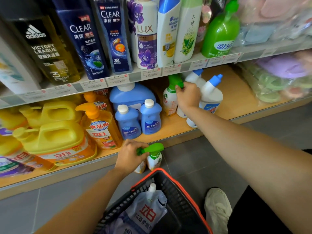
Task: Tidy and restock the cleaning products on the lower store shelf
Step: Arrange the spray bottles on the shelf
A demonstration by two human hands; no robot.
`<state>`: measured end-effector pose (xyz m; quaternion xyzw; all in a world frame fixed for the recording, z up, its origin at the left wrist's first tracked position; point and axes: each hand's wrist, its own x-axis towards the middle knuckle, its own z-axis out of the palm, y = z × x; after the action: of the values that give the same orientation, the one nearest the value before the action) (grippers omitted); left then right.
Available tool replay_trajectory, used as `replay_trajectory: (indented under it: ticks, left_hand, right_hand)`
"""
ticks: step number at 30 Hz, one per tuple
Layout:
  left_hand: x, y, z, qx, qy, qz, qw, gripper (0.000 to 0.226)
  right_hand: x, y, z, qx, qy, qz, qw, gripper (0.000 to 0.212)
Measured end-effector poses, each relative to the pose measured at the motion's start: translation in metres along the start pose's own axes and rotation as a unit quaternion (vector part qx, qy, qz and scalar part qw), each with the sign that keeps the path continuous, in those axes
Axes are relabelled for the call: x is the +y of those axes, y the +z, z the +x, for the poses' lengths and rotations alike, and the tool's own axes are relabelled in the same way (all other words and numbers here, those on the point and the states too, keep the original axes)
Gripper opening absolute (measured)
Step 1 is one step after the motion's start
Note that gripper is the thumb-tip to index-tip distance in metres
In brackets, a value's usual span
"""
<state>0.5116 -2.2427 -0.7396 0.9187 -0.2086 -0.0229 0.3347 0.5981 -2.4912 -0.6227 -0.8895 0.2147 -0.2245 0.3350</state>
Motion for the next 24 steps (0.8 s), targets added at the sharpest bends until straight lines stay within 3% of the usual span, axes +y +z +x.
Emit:
replay_trajectory:
  ticks: [4, 7, 11, 15, 19, 24]
  left_hand:
    - [0.016, -0.017, 0.011, -0.031, -0.055, -0.043, 0.997, 0.021]
    - [0.040, -0.035, 0.021, -0.005, -0.071, -0.099, 0.993, 0.017]
    - [0.080, -0.063, 0.030, -0.009, -0.065, -0.195, 0.979, 0.020]
    - [0.114, -0.084, 0.030, -0.046, -0.039, -0.223, 0.973, 0.051]
    - [0.139, -0.100, 0.021, -0.104, -0.029, -0.261, 0.959, 0.077]
    - [0.156, -0.122, 0.007, -0.108, 0.005, -0.323, 0.940, 0.072]
  right_hand:
    - [0.007, -0.017, -0.018, -0.016, -0.010, 0.068, 0.998, 0.022]
    - [0.006, -0.037, -0.034, -0.032, -0.012, 0.091, 0.995, 0.022]
    - [-0.006, -0.072, -0.056, -0.082, -0.029, 0.107, 0.990, 0.038]
    - [-0.031, -0.112, -0.072, -0.153, -0.024, 0.186, 0.970, 0.019]
    - [-0.060, -0.149, -0.087, -0.186, -0.002, 0.325, 0.927, 0.012]
    - [-0.082, -0.168, -0.105, -0.206, 0.065, 0.500, 0.839, 0.017]
